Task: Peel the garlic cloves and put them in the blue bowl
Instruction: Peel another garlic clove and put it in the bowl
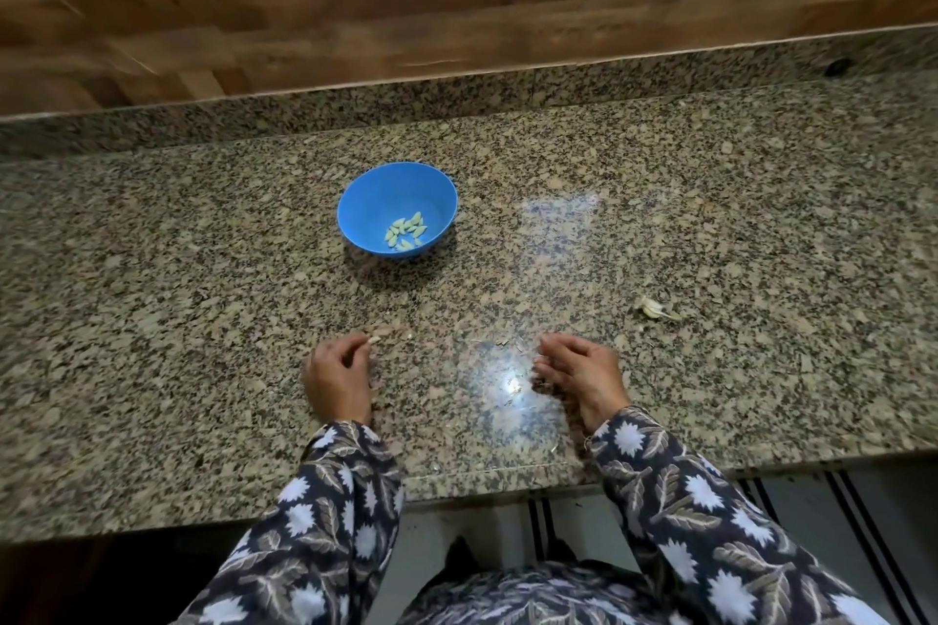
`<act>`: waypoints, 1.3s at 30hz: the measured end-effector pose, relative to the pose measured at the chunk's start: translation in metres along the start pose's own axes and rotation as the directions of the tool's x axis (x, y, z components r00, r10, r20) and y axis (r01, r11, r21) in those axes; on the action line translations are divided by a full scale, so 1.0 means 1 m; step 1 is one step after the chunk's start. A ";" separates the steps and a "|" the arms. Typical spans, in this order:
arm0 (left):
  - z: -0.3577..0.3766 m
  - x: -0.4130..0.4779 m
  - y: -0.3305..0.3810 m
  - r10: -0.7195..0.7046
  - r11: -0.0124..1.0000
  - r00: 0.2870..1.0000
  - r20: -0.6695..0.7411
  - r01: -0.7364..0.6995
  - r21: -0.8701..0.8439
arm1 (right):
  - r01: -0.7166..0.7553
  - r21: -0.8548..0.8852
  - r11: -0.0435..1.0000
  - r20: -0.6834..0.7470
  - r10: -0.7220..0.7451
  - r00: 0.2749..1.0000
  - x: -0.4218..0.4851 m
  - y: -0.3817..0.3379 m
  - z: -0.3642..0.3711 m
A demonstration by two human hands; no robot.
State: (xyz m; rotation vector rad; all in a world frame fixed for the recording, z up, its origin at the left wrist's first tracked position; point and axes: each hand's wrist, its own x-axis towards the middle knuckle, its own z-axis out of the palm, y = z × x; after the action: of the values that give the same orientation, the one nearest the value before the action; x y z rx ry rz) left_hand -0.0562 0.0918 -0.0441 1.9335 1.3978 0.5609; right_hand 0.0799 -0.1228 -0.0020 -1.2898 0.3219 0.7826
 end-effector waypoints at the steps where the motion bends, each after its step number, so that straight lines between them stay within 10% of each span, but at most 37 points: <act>1: -0.002 -0.001 -0.003 0.085 0.989 0.996 -0.030 -0.081 0.121 | 0.004 0.010 1.000 -0.011 -0.004 1.000 0.000 -0.001 -0.002; 5: 0.012 -0.037 0.011 0.488 0.838 0.847 0.211 -0.523 0.159 | 0.027 0.055 0.998 -0.049 -0.025 0.998 0.001 -0.003 -0.016; 11: 0.055 -0.038 0.025 0.348 0.784 0.780 0.520 -0.546 0.294 | 0.021 0.236 0.972 -0.016 -0.017 1.000 0.002 -0.006 -0.051; 20: 0.080 -0.087 0.066 0.513 0.500 0.204 0.834 -0.861 -0.097 | 0.055 0.189 0.980 -0.075 -0.042 0.996 -0.004 -0.006 -0.078; 23: 0.054 -0.078 0.056 0.576 0.685 0.301 0.760 -0.685 -0.248 | 0.070 0.170 0.983 -0.102 -0.053 0.993 -0.005 -0.008 -0.085; 31: 0.018 -0.066 0.021 0.513 0.347 0.215 0.831 -0.938 0.028 | 0.091 0.256 0.962 -0.076 -0.073 0.994 -0.004 -0.005 -0.092; 39: 0.086 -0.106 0.060 0.481 0.410 0.366 0.797 -0.897 0.165 | 0.123 0.249 0.961 -0.105 -0.100 0.989 -0.007 -0.001 -0.090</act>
State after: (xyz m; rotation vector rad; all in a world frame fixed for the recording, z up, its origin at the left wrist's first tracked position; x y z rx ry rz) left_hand 0.0071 -0.0429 -0.0537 2.8880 0.0862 -0.2915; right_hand 0.0941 -0.2101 -0.0223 -1.0923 0.4057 0.5670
